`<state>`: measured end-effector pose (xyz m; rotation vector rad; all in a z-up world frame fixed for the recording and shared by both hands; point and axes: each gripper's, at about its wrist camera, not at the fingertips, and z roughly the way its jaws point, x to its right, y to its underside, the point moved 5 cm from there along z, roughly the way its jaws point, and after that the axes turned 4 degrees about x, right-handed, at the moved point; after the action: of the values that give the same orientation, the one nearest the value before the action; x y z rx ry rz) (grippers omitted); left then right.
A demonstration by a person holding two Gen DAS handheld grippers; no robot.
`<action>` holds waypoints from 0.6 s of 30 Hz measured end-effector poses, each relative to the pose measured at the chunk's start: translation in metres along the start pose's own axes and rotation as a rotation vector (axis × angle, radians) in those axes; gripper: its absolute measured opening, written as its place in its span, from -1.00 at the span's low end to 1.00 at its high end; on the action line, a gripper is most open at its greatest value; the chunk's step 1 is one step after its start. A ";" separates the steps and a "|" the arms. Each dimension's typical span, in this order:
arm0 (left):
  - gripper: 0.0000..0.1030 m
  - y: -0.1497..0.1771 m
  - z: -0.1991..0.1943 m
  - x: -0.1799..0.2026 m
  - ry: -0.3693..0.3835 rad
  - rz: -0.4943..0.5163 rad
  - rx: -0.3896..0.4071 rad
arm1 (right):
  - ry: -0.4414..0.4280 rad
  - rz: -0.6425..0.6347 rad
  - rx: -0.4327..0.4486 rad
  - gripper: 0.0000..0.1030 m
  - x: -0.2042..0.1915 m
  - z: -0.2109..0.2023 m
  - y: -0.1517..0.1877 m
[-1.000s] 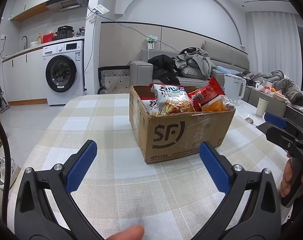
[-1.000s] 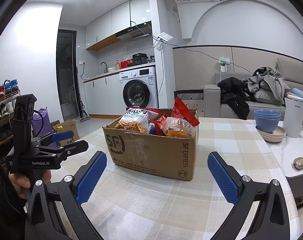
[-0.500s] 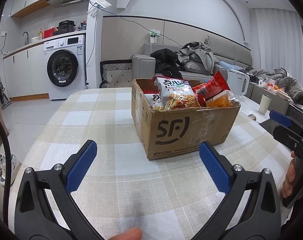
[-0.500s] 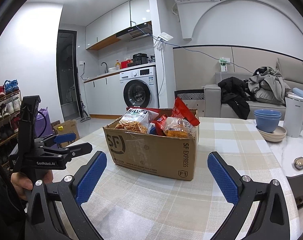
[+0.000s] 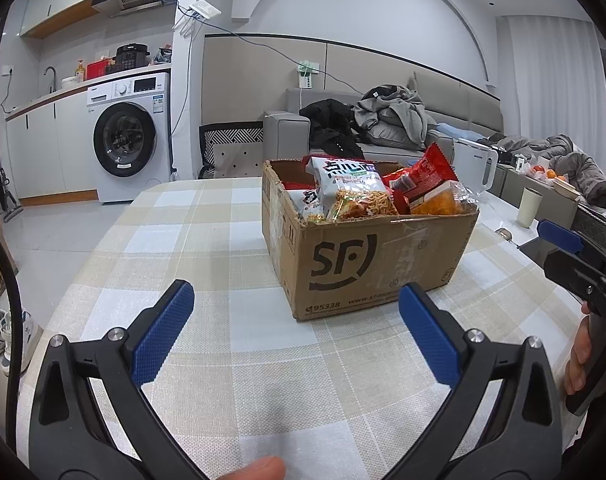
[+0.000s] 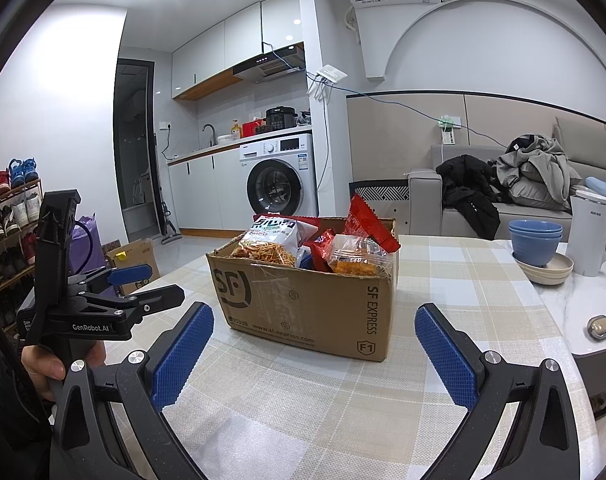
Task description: Organize snacks
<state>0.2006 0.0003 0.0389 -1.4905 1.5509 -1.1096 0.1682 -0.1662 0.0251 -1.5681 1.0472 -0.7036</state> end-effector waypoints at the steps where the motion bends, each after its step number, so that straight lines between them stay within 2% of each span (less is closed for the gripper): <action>1: 0.98 0.000 0.000 0.000 0.000 0.000 0.000 | 0.000 0.000 0.000 0.99 0.000 0.000 0.000; 18: 0.98 0.000 0.000 0.001 0.001 0.004 0.004 | 0.000 0.000 0.000 0.99 0.000 0.000 0.000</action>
<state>0.2007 -0.0006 0.0384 -1.4842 1.5512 -1.1107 0.1683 -0.1662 0.0249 -1.5684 1.0470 -0.7032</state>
